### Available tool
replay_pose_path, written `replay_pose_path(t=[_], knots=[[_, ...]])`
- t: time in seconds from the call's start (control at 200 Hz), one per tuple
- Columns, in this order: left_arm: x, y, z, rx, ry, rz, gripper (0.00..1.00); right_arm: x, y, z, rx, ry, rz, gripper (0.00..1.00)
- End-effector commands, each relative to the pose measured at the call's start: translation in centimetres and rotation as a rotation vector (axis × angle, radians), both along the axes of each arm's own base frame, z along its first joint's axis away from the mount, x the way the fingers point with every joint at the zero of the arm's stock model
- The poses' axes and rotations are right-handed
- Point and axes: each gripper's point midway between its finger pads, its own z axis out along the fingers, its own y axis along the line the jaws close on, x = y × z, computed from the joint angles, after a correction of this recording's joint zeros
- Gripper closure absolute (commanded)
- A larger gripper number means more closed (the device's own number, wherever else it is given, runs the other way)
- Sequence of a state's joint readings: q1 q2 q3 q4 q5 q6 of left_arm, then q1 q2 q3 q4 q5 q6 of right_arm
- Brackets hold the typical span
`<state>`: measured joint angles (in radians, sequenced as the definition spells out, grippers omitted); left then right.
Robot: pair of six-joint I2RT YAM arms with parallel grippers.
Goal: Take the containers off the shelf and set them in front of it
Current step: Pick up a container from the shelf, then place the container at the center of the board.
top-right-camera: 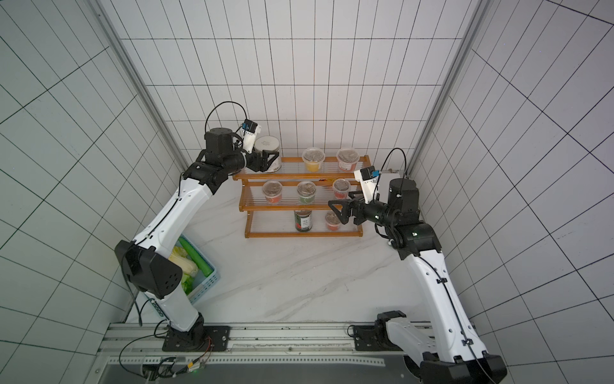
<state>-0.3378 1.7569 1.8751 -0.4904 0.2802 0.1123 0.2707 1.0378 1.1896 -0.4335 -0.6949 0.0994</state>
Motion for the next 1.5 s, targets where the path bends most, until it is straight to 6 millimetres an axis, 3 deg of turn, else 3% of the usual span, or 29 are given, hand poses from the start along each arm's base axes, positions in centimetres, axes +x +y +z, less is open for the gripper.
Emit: replay_pose_path(t=[0.0, 0.15, 0.37, 0.5, 0.76, 0.965, 1.054, 1.254, 1.494], knots=[[-1.5, 0.1, 3.5, 0.0, -0.083, 0.001, 0.26, -0.2, 0.2, 1.2, -0.006, -0.035, 0.008, 0.01], [-3.7, 0.3, 4.8, 0.012, -0.106, 0.0, 0.26, -0.1, 0.1, 1.0, -0.012, -0.036, 0.003, 0.01], [-9.1, 1.4, 5.8, 0.0, -0.122, 0.008, 0.27, 0.1, 0.1, 1.0, -0.016, -0.04, -0.002, 0.01], [-13.0, 1.5, 4.7, -0.013, -0.098, 0.0, 0.27, 0.2, 0.1, 1.1, -0.01, -0.042, -0.002, 0.01], [-19.8, 1.6, -3.2, -0.015, 0.009, 0.018, 0.27, -0.2, 0.0, 0.5, -0.012, -0.038, -0.001, 0.01], [-23.0, 1.6, -10.2, -0.044, 0.09, 0.064, 0.27, -0.3, 0.1, -0.2, -0.017, -0.026, 0.002, 0.01], [-23.5, 2.0, -13.6, -0.032, 0.12, 0.107, 0.27, -0.3, 0.2, -0.5, -0.019, -0.02, 0.004, 0.01], [-23.4, 3.2, -19.0, -0.025, 0.177, 0.183, 0.28, -0.2, 0.5, -0.4, -0.022, -0.019, 0.014, 0.01], [-22.5, 4.3, -23.2, 0.004, 0.202, 0.278, 0.28, -0.1, 0.5, -1.0, -0.031, -0.005, 0.012, 0.01]])
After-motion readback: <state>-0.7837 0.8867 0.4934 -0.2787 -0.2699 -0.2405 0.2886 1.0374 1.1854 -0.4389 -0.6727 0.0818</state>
